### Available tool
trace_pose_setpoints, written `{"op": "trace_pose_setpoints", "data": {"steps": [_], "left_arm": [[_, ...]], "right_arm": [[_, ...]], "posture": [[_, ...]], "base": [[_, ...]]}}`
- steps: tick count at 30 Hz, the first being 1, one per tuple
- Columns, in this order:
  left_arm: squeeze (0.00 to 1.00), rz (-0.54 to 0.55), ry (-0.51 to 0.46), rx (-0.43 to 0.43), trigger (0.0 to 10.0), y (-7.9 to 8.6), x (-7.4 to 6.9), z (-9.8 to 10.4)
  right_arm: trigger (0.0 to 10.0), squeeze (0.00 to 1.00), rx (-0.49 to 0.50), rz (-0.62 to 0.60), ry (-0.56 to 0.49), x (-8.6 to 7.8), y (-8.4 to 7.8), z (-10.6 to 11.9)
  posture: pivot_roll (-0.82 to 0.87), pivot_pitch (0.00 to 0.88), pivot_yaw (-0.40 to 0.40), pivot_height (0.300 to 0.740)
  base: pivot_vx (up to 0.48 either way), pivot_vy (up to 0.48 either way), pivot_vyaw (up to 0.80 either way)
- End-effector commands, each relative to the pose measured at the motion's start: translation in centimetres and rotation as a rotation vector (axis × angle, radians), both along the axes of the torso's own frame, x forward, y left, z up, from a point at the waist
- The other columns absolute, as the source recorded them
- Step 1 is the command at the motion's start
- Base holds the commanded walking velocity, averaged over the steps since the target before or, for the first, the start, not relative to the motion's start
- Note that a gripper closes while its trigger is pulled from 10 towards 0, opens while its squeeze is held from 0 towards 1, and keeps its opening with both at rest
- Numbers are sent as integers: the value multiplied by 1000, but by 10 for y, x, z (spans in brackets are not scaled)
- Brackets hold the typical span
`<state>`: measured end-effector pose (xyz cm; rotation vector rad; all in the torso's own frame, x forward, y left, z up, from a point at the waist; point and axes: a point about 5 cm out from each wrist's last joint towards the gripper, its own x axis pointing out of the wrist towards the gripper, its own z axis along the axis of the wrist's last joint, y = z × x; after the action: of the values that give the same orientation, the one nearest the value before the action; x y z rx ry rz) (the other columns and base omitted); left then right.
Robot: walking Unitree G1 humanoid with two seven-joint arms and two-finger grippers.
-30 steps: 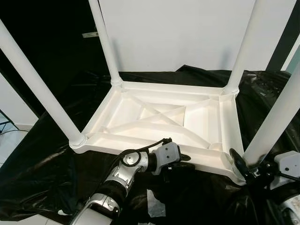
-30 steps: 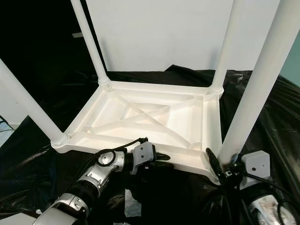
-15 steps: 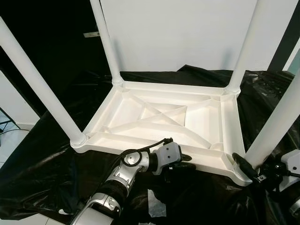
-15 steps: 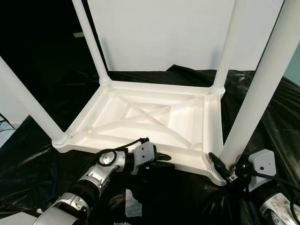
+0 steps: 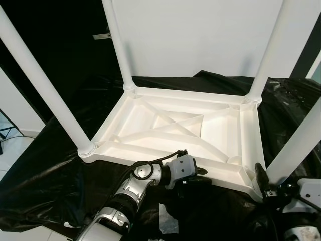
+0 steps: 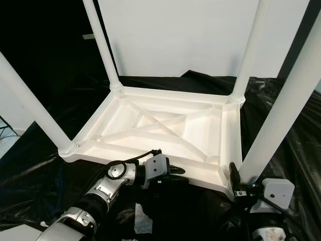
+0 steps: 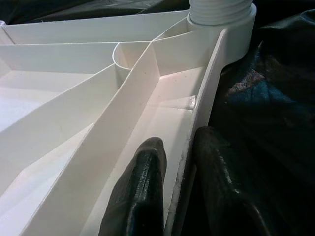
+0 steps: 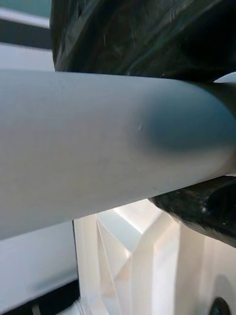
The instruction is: Building children table
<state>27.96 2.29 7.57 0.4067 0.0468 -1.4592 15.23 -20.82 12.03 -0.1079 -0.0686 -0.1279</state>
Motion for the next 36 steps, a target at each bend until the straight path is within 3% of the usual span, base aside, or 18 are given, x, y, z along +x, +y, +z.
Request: {"op": "trace_pose_setpoints", "data": {"steps": [1, 2, 9, 10, 11, 13, 17, 18, 19, 21, 22, 31, 32, 33, 34, 36], "left_arm": [[0, 198, 98, 74, 10000, 15, -5, -34], [0, 195, 101, 77, 10000, 16, -6, -34], [0, 190, 98, 76, 10000, 15, -5, -33], [0, 191, 97, 76, 10000, 14, -4, -32], [0, 191, 96, 76, 10000, 14, -4, -32], [0, 191, 95, 76, 10000, 14, -3, -32], [0, 192, 91, 78, 10000, 14, -2, -31], [0, 192, 91, 78, 10000, 14, -2, -31], [0, 194, 91, 77, 10000, 14, -2, -30], [0, 195, 90, 76, 10000, 14, -2, -30], [0, 197, 89, 72, 10000, 13, -2, -30], [0, 197, 94, 70, 10000, 13, -3, -31], [0, 197, 95, 71, 10000, 14, -2, -31], [0, 196, 94, 71, 10000, 14, -2, -30], [0, 196, 92, 72, 10000, 14, -1, -29], [0, 196, 88, 74, 10000, 14, 0, -29]], "right_arm": [[0, 0, 19, -29, 95, -7, 0, -17], [0, 0, 11, -139, 77, -9, -5, -15], [0, 0, -2, -164, 92, -9, -3, -17], [10000, 0, -10, -118, 98, -6, 0, -18], [10000, 1000, -17, -88, 104, -4, 3, -19], [10000, 1000, -26, -49, 101, 0, 2, -19], [10000, 1000, -60, 213, 62, 19, 6, -2], [10000, 1000, -60, 213, 62, 19, 6, -2], [10000, 412, -79, 274, 45, 21, 9, 4], [10000, 412, -91, 309, 35, 23, 10, 8], [10000, 0, -134, 350, 19, 27, 8, 13], [10000, 0, -181, 462, 18, 39, -2, 24], [5255, 0, -173, 492, 34, 41, -5, 26], [1804, 0, -169, 524, 52, 42, -8, 27], [0, 0, -163, 552, 73, 43, -10, 28], [0, 0, -143, 587, 111, 42, -12, 27]], "posture": [[-169, 0, 43, 740], [-169, 0, 48, 740], [-171, 0, 47, 740], [-179, 0, 56, 740], [-179, 0, 56, 740], [-180, 0, 56, 740], [-182, 0, 56, 740], [-182, 0, 56, 740], [-180, 0, 53, 740], [-180, 0, 53, 740], [-177, 0, 51, 740], [-182, 0, 61, 740], [-182, 0, 61, 740], [-183, 0, 62, 740], [-183, 0, 63, 740], [-180, 0, 61, 740]], "base": [[0, 0, 0], [0, 0, 0], [0, 0, 0], [0, 0, 0], [0, 0, 0], [0, 0, 0], [0, 0, 0], [0, 0, 0], [0, 0, 0], [0, 0, 0], [0, 0, 0], [0, 0, 0], [0, 0, 0], [0, 0, 0], [0, 0, 0], [0, 0, 0]]}}
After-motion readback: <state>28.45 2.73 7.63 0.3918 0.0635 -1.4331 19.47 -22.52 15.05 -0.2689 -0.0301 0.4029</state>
